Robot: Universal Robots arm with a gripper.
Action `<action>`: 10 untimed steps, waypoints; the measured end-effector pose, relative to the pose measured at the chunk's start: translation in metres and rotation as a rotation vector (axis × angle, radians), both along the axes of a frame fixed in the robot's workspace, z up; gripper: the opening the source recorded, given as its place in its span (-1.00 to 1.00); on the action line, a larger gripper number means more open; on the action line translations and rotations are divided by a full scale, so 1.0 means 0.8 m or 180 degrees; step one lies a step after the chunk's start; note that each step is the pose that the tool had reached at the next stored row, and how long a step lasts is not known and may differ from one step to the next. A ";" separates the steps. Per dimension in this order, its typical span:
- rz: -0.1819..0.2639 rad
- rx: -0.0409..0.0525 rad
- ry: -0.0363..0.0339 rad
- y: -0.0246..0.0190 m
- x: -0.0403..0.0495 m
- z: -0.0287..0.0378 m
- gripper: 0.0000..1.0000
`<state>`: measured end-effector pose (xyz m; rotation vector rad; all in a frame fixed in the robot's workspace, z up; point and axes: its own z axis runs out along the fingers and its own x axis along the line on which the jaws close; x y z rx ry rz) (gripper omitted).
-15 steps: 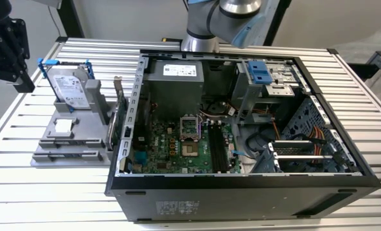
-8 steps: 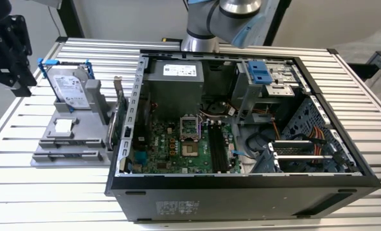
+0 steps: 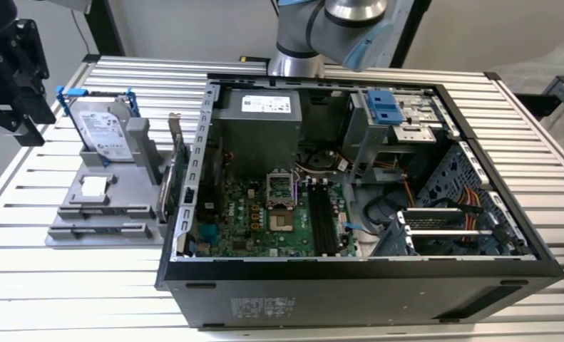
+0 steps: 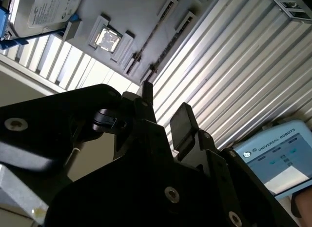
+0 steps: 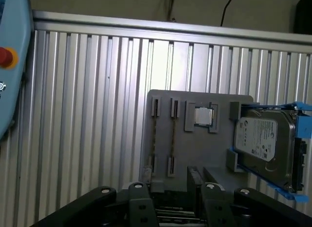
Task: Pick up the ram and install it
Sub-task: 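Pick up the ram and move it above insertion slot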
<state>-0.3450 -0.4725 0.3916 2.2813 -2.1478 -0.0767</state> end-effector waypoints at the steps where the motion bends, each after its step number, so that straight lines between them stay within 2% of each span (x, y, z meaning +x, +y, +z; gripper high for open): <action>1: 0.0000 0.0000 0.0000 0.0000 0.000 0.0000 -1.00; 10: -0.0042 -0.0005 0.0000 0.0003 0.000 -0.0079 -1.00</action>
